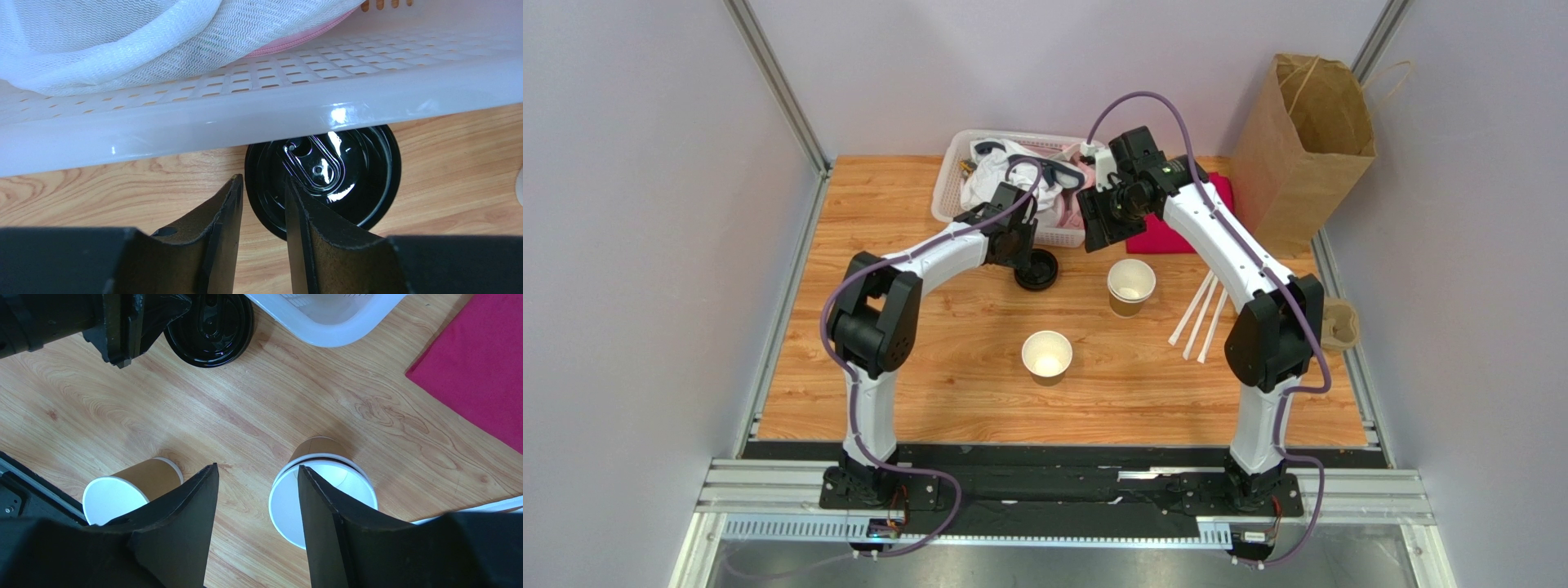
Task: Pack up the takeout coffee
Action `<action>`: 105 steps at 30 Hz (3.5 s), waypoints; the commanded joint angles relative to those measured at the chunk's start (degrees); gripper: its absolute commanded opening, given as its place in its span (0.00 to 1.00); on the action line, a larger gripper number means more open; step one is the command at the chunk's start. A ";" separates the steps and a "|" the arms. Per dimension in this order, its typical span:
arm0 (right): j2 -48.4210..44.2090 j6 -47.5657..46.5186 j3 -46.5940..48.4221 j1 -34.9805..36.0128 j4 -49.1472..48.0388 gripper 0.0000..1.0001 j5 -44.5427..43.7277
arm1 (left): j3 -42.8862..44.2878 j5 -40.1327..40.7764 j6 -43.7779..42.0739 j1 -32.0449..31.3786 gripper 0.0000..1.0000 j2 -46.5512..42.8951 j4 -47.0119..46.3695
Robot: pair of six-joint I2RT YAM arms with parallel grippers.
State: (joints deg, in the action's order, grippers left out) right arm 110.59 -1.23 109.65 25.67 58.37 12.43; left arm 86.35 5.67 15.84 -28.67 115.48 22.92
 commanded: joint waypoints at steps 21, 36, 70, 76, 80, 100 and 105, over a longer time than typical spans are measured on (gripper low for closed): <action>2.35 0.80 0.39 -0.97 -2.47 0.54 3.83 | 3.04 0.66 2.18 -0.25 0.00 -2.27 1.60; 9.29 7.03 3.47 -0.89 -4.22 0.49 12.71 | 1.63 -2.33 3.24 0.01 0.00 -3.86 0.55; 18.44 14.59 8.04 3.59 -11.35 0.44 3.22 | 0.23 -2.86 4.47 0.10 0.00 -4.56 -0.50; 19.14 14.42 8.74 4.21 -11.44 0.39 0.59 | 0.05 -2.95 4.47 0.10 0.00 -4.83 -0.68; 19.23 14.42 8.74 4.48 -11.79 0.33 -0.65 | -0.30 -3.03 4.56 0.10 0.00 -4.91 -0.86; 21.07 14.24 10.94 5.00 -11.96 0.00 0.50 | 1.19 -2.95 3.68 1.16 0.45 -4.74 0.99; 20.20 14.07 10.68 4.91 -11.87 0.00 1.11 | 1.11 -4.44 4.29 1.42 0.53 -6.23 1.43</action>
State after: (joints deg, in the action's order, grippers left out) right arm 131.22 13.10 117.71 30.00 48.53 12.25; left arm 85.93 3.03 19.46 -27.35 114.26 24.45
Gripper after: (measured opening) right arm 0.034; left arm 0.519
